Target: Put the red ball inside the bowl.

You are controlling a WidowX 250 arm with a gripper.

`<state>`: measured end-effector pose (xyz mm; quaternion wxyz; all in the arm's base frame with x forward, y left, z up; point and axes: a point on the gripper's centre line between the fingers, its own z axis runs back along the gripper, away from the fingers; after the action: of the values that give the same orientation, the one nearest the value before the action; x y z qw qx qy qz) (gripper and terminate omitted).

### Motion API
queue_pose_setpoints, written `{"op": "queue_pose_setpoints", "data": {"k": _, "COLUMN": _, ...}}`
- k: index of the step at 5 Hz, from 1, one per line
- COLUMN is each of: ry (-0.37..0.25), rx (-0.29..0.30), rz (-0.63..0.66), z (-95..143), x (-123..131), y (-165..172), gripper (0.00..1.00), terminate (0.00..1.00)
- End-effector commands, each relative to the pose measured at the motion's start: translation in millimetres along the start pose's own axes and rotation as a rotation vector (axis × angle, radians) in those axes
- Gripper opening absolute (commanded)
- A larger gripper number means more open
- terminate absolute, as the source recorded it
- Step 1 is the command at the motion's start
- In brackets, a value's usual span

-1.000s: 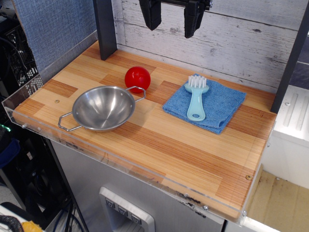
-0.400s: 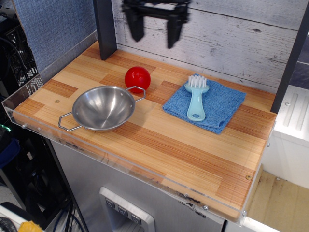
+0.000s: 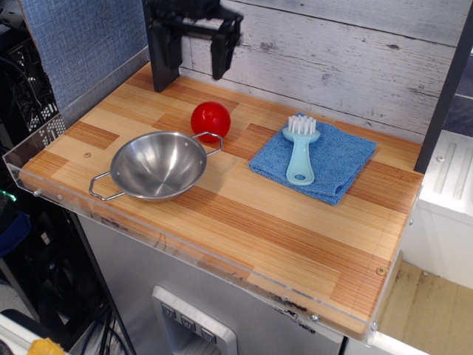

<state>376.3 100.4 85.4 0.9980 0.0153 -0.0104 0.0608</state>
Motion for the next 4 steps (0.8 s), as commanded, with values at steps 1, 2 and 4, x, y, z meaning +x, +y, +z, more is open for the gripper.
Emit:
{"op": "queue_pose_setpoints", "data": {"k": 1, "ry": -0.024, "rx": 0.033, "rz": -0.011, "z": 5, "x": -1, "y": -2, "gripper": 1.0, "terminate": 0.0}}
{"op": "queue_pose_setpoints", "data": {"k": 2, "ry": -0.016, "rx": 0.036, "rz": -0.015, "z": 2, "x": -3, "y": -5, "gripper": 1.0, "terminate": 0.0}}
{"op": "queue_pose_setpoints", "data": {"k": 4, "ry": 0.039, "rx": 0.038, "rz": 0.015, "z": -17, "x": -2, "y": -2, "gripper": 1.0, "terminate": 0.0}}
